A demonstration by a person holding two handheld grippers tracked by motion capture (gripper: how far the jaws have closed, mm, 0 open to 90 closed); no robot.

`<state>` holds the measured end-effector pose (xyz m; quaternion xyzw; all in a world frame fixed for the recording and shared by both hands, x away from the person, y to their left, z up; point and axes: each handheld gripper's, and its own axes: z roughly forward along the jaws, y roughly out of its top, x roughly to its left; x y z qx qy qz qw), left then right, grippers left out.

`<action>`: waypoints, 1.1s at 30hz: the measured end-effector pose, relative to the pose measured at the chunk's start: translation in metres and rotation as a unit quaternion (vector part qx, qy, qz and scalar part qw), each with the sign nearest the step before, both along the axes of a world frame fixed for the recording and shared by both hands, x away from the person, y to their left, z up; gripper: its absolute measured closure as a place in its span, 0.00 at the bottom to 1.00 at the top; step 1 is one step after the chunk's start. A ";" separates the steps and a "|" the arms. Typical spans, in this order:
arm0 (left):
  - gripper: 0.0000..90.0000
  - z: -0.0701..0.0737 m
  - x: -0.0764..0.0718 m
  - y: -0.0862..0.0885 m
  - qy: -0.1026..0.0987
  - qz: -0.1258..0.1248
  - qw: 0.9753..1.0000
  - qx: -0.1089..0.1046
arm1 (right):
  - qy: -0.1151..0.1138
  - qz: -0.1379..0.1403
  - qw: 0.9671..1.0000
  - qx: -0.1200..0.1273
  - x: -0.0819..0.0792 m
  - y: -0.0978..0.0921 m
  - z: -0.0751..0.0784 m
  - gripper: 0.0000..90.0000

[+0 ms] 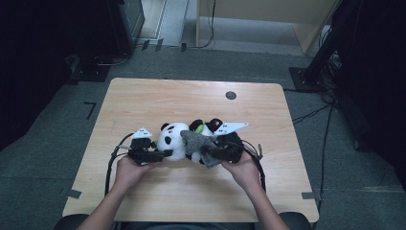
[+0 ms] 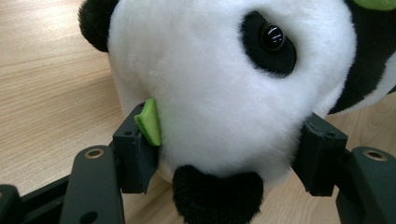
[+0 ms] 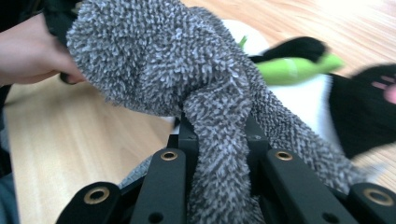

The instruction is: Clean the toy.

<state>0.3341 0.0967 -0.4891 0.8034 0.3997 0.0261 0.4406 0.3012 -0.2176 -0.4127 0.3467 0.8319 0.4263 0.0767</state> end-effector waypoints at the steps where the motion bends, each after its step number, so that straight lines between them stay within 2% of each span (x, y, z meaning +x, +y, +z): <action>1: 0.37 0.000 0.000 0.000 -0.001 -0.001 1.000 0.000 | 0.003 -0.009 1.000 0.001 0.001 -0.005 0.000 0.86; 6: 0.37 0.000 -0.001 0.000 -0.006 -0.005 1.000 0.003 | 0.010 -0.025 1.000 0.001 0.003 -0.016 -0.004 0.86; 9: 0.37 0.001 0.000 0.000 -0.006 -0.006 1.000 0.002 | 0.005 -0.039 0.999 -0.014 0.007 -0.022 -0.006 0.86; 12: 0.38 0.003 0.001 0.000 -0.001 -0.004 1.000 0.002 | 0.017 -0.061 0.998 -0.021 0.013 -0.034 -0.009 0.86; 14: 0.39 0.005 0.002 0.000 0.005 -0.003 1.000 0.000 | 0.019 -0.074 0.997 -0.010 0.014 -0.041 -0.006 0.86; 17: 0.39 0.007 0.002 -0.002 0.007 -0.002 1.000 -0.002 | 0.000 -0.077 0.997 0.016 0.010 -0.043 0.011 0.86; 21: 0.40 0.008 0.001 -0.004 0.007 -0.003 1.000 0.002 | -0.023 -0.064 0.997 0.027 0.006 -0.030 0.029 0.86; 25: 0.39 0.008 -0.001 -0.006 0.005 -0.005 1.000 0.005 | -0.034 -0.039 0.998 0.019 0.005 -0.007 0.037 0.86; 30: 0.39 0.008 -0.002 -0.007 0.003 -0.005 1.000 0.005 | -0.041 -0.009 0.999 -0.001 0.007 0.029 0.038 0.86; 33: 0.39 0.008 -0.002 -0.007 0.003 -0.005 1.000 0.006 | -0.043 0.000 0.999 -0.017 0.012 0.050 0.030 0.86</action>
